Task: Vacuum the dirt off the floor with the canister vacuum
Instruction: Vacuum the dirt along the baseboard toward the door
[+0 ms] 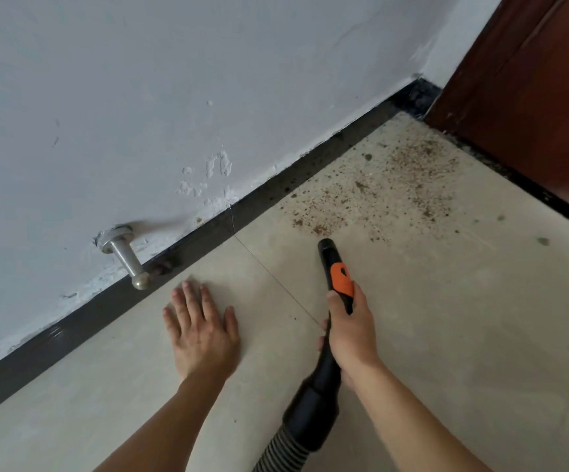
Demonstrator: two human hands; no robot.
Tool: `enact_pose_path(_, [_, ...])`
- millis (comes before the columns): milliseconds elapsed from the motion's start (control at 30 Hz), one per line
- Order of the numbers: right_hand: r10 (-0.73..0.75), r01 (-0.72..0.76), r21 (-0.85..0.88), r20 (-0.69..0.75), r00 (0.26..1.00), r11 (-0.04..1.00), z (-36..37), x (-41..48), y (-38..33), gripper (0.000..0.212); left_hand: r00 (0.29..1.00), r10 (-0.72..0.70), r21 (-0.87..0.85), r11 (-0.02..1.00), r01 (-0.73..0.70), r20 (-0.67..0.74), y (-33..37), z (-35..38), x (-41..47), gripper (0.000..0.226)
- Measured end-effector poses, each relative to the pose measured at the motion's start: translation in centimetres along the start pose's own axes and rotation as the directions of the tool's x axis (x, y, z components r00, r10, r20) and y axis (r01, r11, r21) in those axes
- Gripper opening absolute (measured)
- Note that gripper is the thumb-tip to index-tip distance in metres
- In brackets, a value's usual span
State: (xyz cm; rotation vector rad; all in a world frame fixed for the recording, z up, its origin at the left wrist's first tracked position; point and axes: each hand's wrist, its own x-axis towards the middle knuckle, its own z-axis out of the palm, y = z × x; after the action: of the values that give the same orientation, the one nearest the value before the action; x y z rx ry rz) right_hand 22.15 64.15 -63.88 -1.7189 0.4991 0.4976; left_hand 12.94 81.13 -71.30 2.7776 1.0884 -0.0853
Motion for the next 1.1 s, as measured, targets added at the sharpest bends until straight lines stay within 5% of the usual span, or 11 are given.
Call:
enact_pose_path(300, [0.108, -0.113, 0.133, 0.047, 0.993, 0.985, -0.3, 3.9, -2.3, 0.043, 0.999, -0.018, -0.019, 1.0, 0.019, 0.049, 0.0, -0.5, 0.1, 0.068])
enact_pose_path(500, [0.149, -0.114, 0.176, -0.198, 0.969, 0.978, -10.5, 5.4, -1.1, 0.05, 0.957, 0.011, 0.095, 0.995, -0.04, 0.291, 0.6, -3.0, 0.4, 0.068])
enact_pose_path(667, [0.213, -0.17, 0.222, -0.185, 0.959, 0.96, -13.2, 7.3, -4.5, 0.051, 0.819, 0.159, -0.131, 0.986, -0.104, 0.551, 7.1, -7.0, -2.8, 0.061])
enact_pose_path(867, [0.242, -0.182, 0.311, -0.164, 0.956, 0.933, -15.0, 9.1, -8.7, 0.053, 0.547, 0.231, -0.375, 0.912, 0.167, 0.805, 18.8, -13.3, -6.7, 0.061])
enact_pose_path(1000, [0.271, -0.215, 0.397, -0.089, 0.958, 0.892, -16.8, 11.1, -11.2, 0.05, 0.475, 0.244, -0.384, 0.896, 0.224, 0.846, 22.3, -15.1, -6.2, 0.042])
enact_pose_path(1100, [0.264, -0.224, 0.351, -0.069, 0.962, 0.909, -16.5, 12.9, -12.4, 0.046, 0.495, 0.316, -0.379, 0.925, 0.03, 0.81, 23.4, -15.4, -4.7, 0.033])
